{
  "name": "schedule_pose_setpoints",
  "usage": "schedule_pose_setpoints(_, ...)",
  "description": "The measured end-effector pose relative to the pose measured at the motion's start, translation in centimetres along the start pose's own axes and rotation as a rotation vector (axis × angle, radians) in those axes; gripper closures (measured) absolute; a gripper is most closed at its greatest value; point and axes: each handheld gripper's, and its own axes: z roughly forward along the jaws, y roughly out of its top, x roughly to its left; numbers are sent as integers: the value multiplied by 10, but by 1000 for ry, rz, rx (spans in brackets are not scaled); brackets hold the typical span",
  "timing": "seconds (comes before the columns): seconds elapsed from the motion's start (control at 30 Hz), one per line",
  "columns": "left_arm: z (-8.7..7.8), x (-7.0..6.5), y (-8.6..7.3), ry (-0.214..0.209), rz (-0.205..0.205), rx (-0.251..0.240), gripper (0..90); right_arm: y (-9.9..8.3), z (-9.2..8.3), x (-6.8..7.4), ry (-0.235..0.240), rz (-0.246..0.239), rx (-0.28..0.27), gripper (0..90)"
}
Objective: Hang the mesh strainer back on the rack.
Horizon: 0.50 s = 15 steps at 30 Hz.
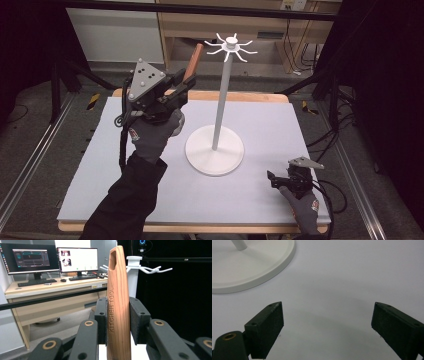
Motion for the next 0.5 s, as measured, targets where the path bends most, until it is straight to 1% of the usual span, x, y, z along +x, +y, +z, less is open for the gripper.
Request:
schedule_pose_setpoints(0.3,9,-6,5,-13,10,3,703,0,0,-1,-1,0,-2,111)
schedule_pose_setpoints(0.5,13,-6,5,-11,10,7,703,0,-1,-2,1,-1,-7,109)
